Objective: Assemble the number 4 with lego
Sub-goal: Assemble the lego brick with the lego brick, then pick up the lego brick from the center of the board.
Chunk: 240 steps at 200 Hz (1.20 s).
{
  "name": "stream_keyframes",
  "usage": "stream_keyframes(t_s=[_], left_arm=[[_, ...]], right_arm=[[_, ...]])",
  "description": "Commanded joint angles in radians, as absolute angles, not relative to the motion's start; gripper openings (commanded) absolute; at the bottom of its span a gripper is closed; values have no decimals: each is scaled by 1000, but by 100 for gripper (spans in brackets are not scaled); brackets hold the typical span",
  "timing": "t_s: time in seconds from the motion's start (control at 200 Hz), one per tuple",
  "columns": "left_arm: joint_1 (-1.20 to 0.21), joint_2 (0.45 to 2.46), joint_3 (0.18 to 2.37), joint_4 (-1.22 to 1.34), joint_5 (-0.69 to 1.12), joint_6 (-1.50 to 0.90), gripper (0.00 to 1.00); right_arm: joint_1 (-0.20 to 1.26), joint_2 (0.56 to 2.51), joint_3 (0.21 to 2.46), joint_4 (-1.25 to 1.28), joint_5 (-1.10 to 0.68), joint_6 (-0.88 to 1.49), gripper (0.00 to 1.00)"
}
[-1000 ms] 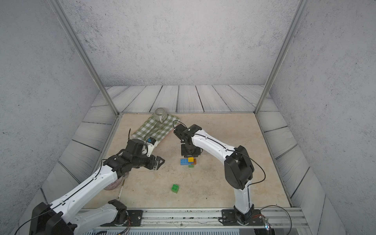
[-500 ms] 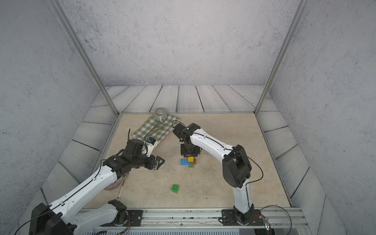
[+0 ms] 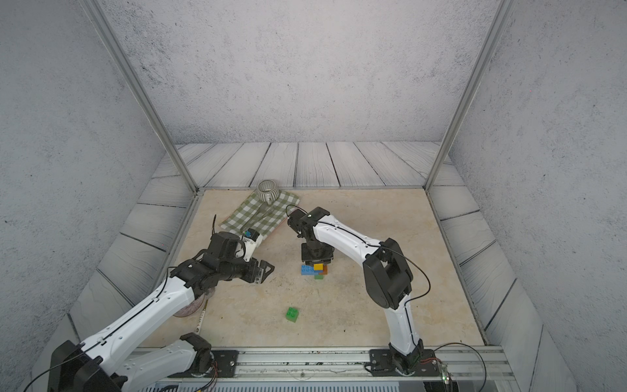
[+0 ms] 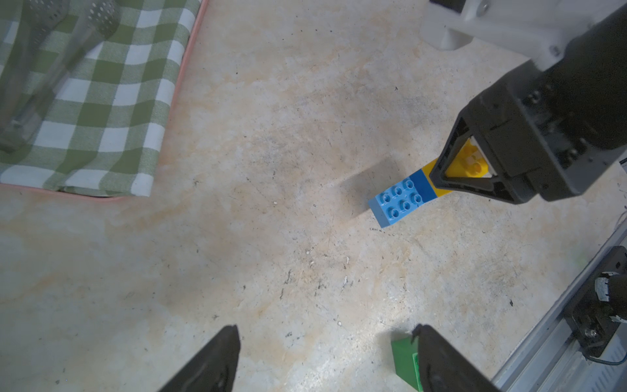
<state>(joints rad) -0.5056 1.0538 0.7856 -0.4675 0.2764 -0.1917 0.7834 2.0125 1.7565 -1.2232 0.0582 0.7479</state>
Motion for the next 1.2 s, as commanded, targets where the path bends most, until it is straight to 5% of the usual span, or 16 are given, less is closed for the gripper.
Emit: stream_keyframes(t_s=[0.0,0.43,0.766,1.196], left_arm=[[-495,1036,772,-475,268,-196,84],[-524,1052,762,-468,310,-196,84],[-813,1064,748,-561,202,-303,82],[-1095,1221,759,-636,29,-586,71]], right_arm=[[782,2005,1763,-1256,81,755,44],[782,1928,1802,-1281,87,767,60],[782,1757,1677,-1251,82,800,70],[780,1430,1209,-999,-14,918,92]])
